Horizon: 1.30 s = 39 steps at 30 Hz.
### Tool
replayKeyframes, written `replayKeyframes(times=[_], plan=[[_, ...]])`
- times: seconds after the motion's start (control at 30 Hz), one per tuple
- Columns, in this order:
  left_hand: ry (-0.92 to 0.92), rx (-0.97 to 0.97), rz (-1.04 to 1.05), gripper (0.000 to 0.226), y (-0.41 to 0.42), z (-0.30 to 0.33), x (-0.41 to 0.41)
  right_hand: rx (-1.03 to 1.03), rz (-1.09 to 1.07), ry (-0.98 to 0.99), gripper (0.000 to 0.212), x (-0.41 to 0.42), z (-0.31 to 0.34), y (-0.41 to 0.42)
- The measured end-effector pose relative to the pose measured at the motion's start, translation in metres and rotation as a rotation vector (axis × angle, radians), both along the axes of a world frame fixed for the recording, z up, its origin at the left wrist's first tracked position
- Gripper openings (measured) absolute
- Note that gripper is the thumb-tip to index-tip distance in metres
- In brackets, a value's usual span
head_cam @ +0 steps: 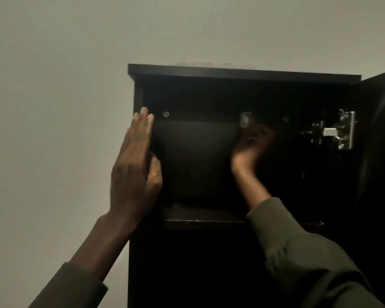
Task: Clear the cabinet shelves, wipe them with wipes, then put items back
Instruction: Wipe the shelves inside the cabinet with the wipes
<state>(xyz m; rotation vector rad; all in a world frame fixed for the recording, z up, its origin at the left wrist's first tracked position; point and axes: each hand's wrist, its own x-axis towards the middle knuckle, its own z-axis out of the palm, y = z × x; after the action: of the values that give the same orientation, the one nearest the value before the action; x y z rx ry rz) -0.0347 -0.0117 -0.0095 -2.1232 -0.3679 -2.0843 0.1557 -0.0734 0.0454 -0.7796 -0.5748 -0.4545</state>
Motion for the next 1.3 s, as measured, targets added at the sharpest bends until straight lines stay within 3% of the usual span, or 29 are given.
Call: replayKeyframes(times=[0.07, 0.17, 0.3, 0.47, 0.6, 0.73, 0.8, 0.93, 1.0, 1.23, 1.3], plan=[[0.006, 0.006, 0.005, 0.069, 0.002, -0.002, -0.002, -0.080, 0.003, -0.183, 0.010, -0.015, -0.001, 0.014], [-0.005, 0.005, -0.006, 0.069, -0.001, -0.001, 0.001, -0.445, 0.146, -0.533, 0.012, -0.041, -0.010, 0.028], [-0.010, -0.011, -0.006, 0.068, -0.003, 0.000, 0.003, -0.913, -0.005, -0.972, 0.023, -0.059, -0.037, 0.047], [0.001, -0.009, 0.002, 0.069, -0.001, -0.001, 0.004, -1.197, 0.031, -1.091, 0.012, -0.053, -0.062, 0.047], [0.009, -0.005, 0.011, 0.069, 0.000, -0.001, 0.002, -1.327, 0.001, -1.036, 0.016, -0.056, -0.056, 0.020], [0.020, -0.005, 0.006, 0.068, 0.002, -0.002, -0.004, -1.667, 0.236, -0.966, 0.014, -0.044, -0.014, -0.033], [0.015, -0.010, 0.001, 0.067, 0.003, -0.002, -0.007, -1.570, 0.216, -0.898, 0.012, -0.029, 0.008, -0.061], [0.012, -0.015, -0.012, 0.067, 0.001, -0.002, -0.007, -0.808, -0.336, -0.469, 0.013, 0.021, 0.028, -0.074], [0.007, -0.022, -0.017, 0.067, 0.001, -0.001, -0.007, -0.528, -0.485, -0.369, 0.020, 0.045, 0.015, -0.062], [0.015, -0.020, -0.019, 0.066, -0.001, -0.002, -0.008, -0.447, -0.600, -0.465, 0.022, 0.050, -0.016, -0.019], [0.011, -0.014, -0.017, 0.066, 0.000, -0.002, -0.007, -0.490, -0.518, -0.558, 0.023, 0.029, -0.013, -0.007]])
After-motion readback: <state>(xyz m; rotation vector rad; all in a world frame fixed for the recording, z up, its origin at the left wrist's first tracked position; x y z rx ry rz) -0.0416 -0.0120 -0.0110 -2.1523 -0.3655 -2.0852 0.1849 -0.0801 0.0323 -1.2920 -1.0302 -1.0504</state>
